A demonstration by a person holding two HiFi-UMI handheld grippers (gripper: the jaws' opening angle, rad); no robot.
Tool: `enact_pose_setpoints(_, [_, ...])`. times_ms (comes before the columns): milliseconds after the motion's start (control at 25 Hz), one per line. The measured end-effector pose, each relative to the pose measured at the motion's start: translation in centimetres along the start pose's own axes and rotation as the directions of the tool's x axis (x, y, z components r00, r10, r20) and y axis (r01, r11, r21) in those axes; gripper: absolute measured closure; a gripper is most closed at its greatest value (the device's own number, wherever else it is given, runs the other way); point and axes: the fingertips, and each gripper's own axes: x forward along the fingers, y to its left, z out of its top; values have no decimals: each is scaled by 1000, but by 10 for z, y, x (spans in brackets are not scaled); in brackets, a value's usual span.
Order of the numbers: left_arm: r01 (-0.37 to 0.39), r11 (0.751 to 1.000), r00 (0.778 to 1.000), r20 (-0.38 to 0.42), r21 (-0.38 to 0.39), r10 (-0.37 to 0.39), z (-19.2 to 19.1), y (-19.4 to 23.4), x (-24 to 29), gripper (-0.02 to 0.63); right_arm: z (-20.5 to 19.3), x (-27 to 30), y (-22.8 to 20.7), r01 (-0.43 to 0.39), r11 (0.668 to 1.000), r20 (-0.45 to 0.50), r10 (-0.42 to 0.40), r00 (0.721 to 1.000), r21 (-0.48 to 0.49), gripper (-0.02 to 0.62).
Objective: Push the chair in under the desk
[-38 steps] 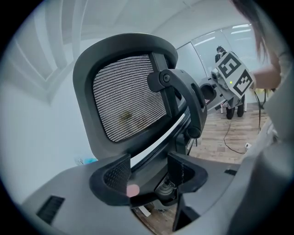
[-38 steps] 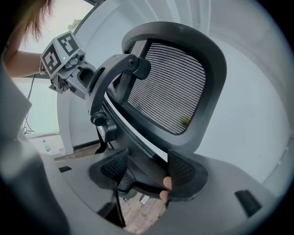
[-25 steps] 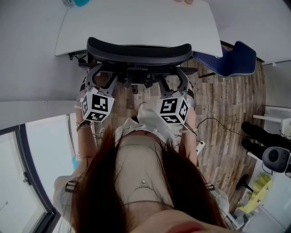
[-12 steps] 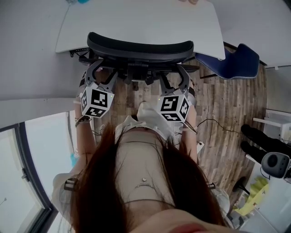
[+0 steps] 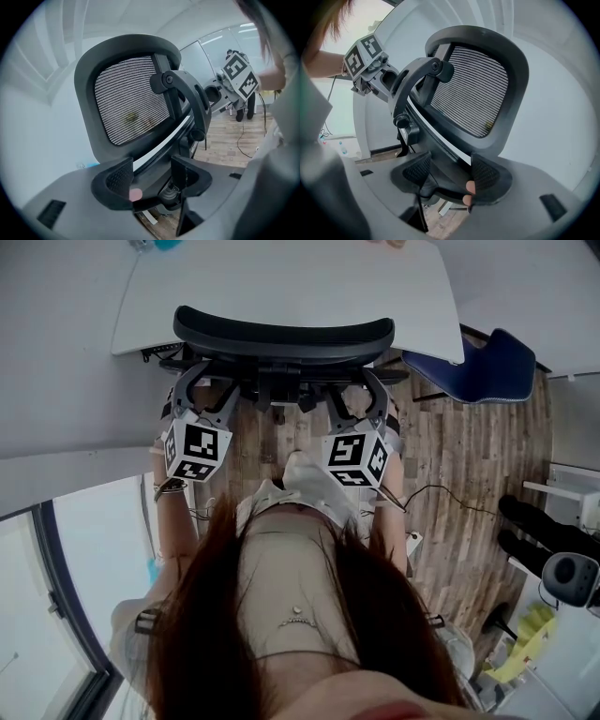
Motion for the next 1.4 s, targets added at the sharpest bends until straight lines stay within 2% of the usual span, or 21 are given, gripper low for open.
enact_pose_setpoints(1400, [-23,1000,1000,3,-15,23,13,18,35,362,3,36,-28,-1,1000,22,1,1000,-6,327])
